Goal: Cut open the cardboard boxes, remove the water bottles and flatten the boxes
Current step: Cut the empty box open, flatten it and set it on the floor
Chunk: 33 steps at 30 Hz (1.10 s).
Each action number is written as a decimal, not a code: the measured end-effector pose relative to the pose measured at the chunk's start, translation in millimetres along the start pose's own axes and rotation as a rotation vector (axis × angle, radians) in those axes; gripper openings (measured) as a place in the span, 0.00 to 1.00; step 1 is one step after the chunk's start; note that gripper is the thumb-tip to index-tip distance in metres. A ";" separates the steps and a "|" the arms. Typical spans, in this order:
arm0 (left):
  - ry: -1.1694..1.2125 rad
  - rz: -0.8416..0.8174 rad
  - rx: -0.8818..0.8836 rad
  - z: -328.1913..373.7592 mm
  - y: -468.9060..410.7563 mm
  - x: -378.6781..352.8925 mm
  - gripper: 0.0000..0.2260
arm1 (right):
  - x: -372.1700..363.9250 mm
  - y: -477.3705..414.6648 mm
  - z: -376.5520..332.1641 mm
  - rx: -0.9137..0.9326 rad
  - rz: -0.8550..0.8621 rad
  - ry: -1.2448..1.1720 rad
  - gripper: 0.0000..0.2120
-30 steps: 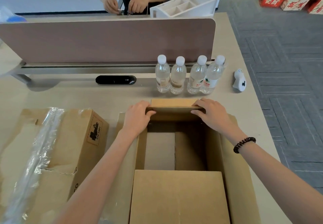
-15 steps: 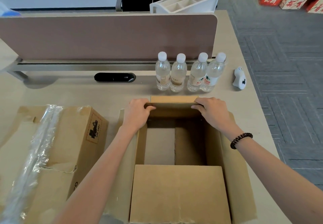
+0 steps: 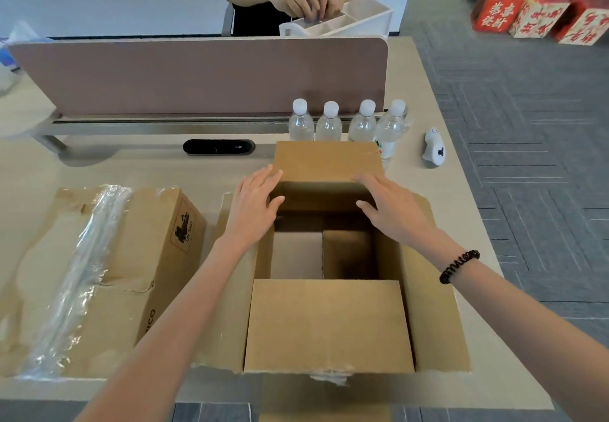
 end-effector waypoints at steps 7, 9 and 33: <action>0.190 -0.079 -0.067 8.7 70.8 11.9 0.16 | -28.8 72.7 -2.7 -0.045 -0.332 -0.261 0.05; 0.215 -0.147 -0.057 11.3 90.0 12.6 0.15 | -29.5 85.1 -6.6 -0.057 -0.311 -0.313 0.06; 0.617 -0.684 0.176 48.3 203.6 70.4 0.14 | 26.8 193.3 -57.4 -0.077 -0.582 -0.726 0.09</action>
Point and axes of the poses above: each hand's wrist, its own y-axis away from the middle knuckle, its own x-axis out of the back of the hand, z = x × y, the point moved 3 cm from there along -y, towards the middle knuckle, and after that the axes turned 3 degrees about y, right-handed, at the moved point
